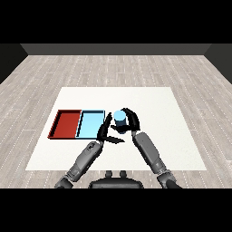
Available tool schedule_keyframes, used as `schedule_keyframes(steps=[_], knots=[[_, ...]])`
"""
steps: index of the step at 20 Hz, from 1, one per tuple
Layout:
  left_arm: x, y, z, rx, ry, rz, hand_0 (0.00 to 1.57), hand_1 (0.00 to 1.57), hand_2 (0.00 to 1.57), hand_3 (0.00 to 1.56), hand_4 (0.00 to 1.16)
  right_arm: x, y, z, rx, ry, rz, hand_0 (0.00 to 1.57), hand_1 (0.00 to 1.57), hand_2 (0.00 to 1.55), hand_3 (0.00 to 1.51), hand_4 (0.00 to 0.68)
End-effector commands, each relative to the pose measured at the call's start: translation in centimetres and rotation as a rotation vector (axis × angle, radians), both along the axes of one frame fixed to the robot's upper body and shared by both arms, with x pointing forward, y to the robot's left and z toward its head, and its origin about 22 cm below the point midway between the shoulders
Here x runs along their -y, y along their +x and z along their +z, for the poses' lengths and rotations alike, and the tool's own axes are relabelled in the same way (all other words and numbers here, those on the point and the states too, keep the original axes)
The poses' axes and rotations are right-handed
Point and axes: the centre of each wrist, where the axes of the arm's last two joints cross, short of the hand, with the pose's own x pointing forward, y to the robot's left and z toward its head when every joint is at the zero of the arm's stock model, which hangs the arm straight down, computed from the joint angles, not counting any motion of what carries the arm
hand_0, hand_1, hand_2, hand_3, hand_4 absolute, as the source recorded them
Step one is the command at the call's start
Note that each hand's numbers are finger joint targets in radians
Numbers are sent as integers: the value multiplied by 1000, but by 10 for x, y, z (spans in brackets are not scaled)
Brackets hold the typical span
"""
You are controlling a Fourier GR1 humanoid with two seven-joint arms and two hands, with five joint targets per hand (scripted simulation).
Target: Pick the blue can and put it in the blue box
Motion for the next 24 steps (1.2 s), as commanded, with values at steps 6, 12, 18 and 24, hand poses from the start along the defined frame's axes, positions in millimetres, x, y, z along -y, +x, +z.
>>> schedule_keyframes(steps=[6, 12, 18, 24], knots=[[13, -4, -12, -34, -5, 0, 0, 0, 0, 0, 0, -14, -9, -9, 28, 2, 38, 1434, 1434, 1462, 1374, 551], [25, 9, 1, -49, 20, -19, 0, 0, 0, 0, 0, -19, -8, -5, 27, -5, 46, 1420, 1420, 1457, 1363, 559], [16, 9, -12, -52, 22, 2, 0, 0, 0, 0, 0, -13, -9, -1, 22, 35, 67, 1428, 1428, 1463, 1381, 552], [19, 2, 4, -52, 40, 5, 0, 0, 0, 0, 0, -19, -8, -9, 17, 7, 72, 1421, 1421, 1457, 1370, 541]])
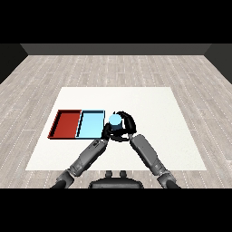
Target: Pick the blue can and put it in the blue box
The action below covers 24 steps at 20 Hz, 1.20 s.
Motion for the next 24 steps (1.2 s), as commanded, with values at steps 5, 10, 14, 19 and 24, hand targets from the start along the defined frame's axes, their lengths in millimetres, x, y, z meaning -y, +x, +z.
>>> schedule_keyframes(steps=[5, 10, 14, 19, 24], knots=[[2, 4, -12, 15, -9, -1, 0, 0, 0, 0, 0, -9, -3, -2, -8, -1, 24, 1455, 1455, 1462, 1366, 525], [21, 12, 1, 19, 40, -18, 0, 0, 0, 0, 0, -8, -19, -1, 2, -27, 38, 1433, 1433, 1447, 1351, 522], [7, 13, -1, 19, 16, -29, 0, 0, 0, 0, 0, -24, -22, 0, -8, -16, 45, 1443, 1443, 1447, 1360, 483], [4, 17, 2, -34, -4, 83, 0, 0, 387, 0, 775, -19, -6, 13, 22, -21, 55, 1448, 1448, 1456, 1365, 511], [18, 13, -5, -62, 79, 150, 1571, 1571, 1571, 1472, 1134, -29, -12, 4, 6, 7, 43, 1426, 1426, 1461, 1378, 529]])
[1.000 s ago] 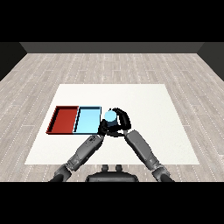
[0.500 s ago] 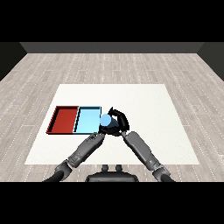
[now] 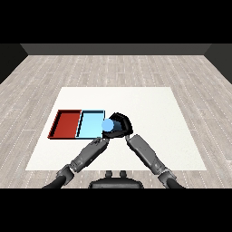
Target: Pick the blue can and put it in the blue box
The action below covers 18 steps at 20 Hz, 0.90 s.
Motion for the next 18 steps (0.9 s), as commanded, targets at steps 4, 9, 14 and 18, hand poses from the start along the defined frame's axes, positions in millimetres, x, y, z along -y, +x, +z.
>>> schedule_keyframes(steps=[4, 9, 14, 18], knots=[[11, 14, 18, 9, 25, 66, 1571, 1571, 1553, 1456, 1136, -7, -1, 13, 0, 39, 9, 1423, 1423, 1457, 1378, 531], [5, -1, -4, 24, 33, 73, 1571, 1571, 1558, 1472, 1142, -2, -18, -8, -13, 38, 27, 1425, 1425, 1464, 1376, 522], [6, 7, 11, 33, 39, 83, 1571, 1571, 1559, 1466, 1138, -3, -2, 0, -19, -49, -28, 0, 0, 0, 0, 0], [-3, 0, 0, 42, 31, 83, 1571, 1571, 1559, 1466, 1138, 1, -10, 1, -14, -51, -35, 0, 0, 0, 0, 0]])
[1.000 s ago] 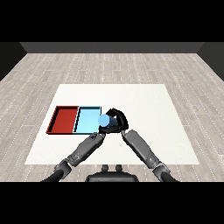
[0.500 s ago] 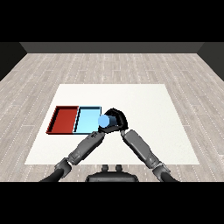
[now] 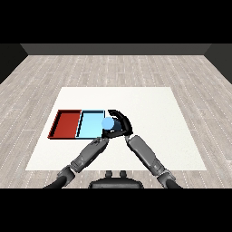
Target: Pick the blue can and put it in the blue box
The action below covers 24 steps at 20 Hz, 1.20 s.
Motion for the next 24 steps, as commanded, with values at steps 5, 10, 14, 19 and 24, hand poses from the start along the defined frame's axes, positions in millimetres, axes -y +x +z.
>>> schedule_keyframes(steps=[5, 10, 14, 19, 24], knots=[[11, -13, -1, 14, -20, 1, 1571, 1571, 1569, 1480, 1145, 6, -6, -4, -4, -14, 7, 0, 0, 0, 0, 0], [-13, 8, -3, 7, -12, 18, 1571, 1571, 1571, 1493, 1147, 12, 4, 3, -6, 35, -109, 0, 0, 0, 0, 0], [-18, 9, -15, -21, -58, 56, 1571, 1571, 1571, 1490, 1142, 46, 11, 25, -16, 219, -85, 0, 0, 0, 0, 0], [-39, 11, -5, 40, -10, 135, 1571, 1571, 1571, 1484, 1142, 95, -5, 41, 99, 225, -106, 0, 0, 0, 0, 0], [-54, 33, 16, 47, 5, 199, 1571, 1571, 1571, 1475, 1153, 128, -25, 43, 111, 321, -176, 0, 0, 0, 0, 0]])
